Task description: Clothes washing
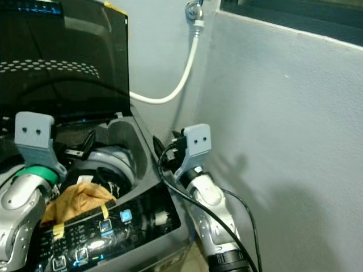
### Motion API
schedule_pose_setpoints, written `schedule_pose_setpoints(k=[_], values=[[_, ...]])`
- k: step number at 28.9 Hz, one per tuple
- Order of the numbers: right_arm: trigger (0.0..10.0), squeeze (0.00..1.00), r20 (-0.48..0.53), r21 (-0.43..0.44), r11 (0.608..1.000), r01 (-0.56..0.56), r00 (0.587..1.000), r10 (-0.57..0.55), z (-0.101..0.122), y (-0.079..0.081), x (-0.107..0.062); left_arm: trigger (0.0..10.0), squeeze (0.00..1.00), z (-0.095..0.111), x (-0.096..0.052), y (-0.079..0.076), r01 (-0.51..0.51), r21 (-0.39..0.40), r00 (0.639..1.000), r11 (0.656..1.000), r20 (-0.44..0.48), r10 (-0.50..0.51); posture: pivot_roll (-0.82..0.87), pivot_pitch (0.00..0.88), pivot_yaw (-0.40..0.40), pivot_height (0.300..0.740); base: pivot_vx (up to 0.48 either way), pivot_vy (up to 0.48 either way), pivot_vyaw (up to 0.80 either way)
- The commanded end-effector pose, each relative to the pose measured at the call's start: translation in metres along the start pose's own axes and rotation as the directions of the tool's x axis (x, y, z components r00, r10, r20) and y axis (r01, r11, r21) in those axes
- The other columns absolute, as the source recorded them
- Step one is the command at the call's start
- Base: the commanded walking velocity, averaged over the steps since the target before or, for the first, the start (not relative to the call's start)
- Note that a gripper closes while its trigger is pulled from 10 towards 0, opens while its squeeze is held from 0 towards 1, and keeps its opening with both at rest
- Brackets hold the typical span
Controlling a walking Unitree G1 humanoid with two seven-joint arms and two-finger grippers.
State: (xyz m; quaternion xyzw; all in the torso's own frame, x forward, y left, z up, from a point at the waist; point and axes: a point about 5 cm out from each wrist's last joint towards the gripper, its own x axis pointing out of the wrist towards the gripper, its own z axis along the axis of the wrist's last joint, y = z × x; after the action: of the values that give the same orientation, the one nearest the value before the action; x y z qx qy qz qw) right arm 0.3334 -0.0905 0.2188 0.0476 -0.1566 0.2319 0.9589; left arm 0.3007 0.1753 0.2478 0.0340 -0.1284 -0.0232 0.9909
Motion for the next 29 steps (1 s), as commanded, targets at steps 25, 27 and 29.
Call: schedule_pose_setpoints(k=[25,27,29], values=[[10.0,0.00,-0.012,0.013,1.000,-0.017,1.000,0.017,-0.0009,-0.0022,0.0002,10.0,0.00,0.0017,-0.0023,-0.0058,-0.006,0.010,1.000,1.000,0.007,0.006,0.01,0.010,-0.072,0.740,0.000,-0.293,0.00],[10.0,0.00,-0.012,0.013,1.000,-0.017,1.000,0.017,-0.0007,-0.0024,0.0003,10.0,0.00,0.0019,-0.0023,-0.0041,-0.023,-0.066,1.000,0.998,0.005,0.023,0.01,0.010,-0.073,0.740,0.000,-0.182,0.00],[10.0,0.00,-0.012,0.013,1.000,-0.019,1.000,0.019,-0.0006,-0.0025,0.0005,10.0,0.00,0.0033,-0.0025,-0.0031,-0.029,-0.106,0.999,0.994,0.010,0.030,0.02,0.009,-0.075,0.740,0.000,0.240,0.00]])
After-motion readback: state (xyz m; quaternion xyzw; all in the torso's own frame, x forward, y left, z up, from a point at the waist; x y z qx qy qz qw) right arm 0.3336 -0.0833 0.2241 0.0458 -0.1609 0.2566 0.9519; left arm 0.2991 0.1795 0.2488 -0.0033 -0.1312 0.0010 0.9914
